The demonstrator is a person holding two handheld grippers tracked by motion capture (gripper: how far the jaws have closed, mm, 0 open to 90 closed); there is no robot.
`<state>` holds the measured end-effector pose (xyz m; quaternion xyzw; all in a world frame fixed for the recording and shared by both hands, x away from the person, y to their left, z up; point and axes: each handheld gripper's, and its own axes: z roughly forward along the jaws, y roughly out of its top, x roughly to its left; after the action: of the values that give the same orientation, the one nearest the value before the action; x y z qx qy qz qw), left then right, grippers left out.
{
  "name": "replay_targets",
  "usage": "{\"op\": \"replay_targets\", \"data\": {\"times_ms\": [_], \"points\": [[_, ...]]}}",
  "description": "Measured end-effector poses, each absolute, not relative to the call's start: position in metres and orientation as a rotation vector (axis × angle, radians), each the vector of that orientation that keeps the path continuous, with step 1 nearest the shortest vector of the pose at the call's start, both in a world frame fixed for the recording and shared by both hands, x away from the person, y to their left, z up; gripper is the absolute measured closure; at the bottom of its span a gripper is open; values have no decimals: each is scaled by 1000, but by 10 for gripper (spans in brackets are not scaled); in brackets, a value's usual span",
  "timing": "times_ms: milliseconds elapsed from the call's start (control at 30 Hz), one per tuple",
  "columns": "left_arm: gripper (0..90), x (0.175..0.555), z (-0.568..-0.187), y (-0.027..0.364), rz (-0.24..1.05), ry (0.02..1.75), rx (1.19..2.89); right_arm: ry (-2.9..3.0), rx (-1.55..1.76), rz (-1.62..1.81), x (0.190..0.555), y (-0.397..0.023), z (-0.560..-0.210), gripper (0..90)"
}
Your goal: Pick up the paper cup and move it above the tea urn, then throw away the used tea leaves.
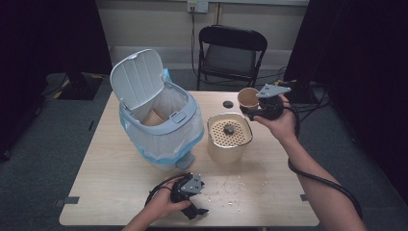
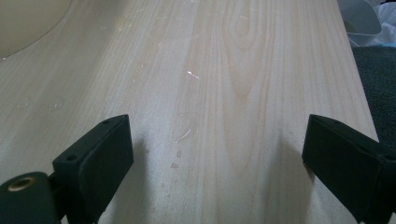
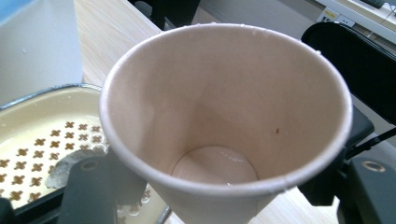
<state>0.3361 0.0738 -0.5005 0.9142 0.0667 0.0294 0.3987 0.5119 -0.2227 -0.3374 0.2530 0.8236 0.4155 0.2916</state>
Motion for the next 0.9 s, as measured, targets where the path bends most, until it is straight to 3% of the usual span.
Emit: {"op": "replay_targets", "data": {"times_ms": [900], "points": [[76,336,-500,74,69,164,2315,2339,592,1227,504,-201,-308,312]]}}
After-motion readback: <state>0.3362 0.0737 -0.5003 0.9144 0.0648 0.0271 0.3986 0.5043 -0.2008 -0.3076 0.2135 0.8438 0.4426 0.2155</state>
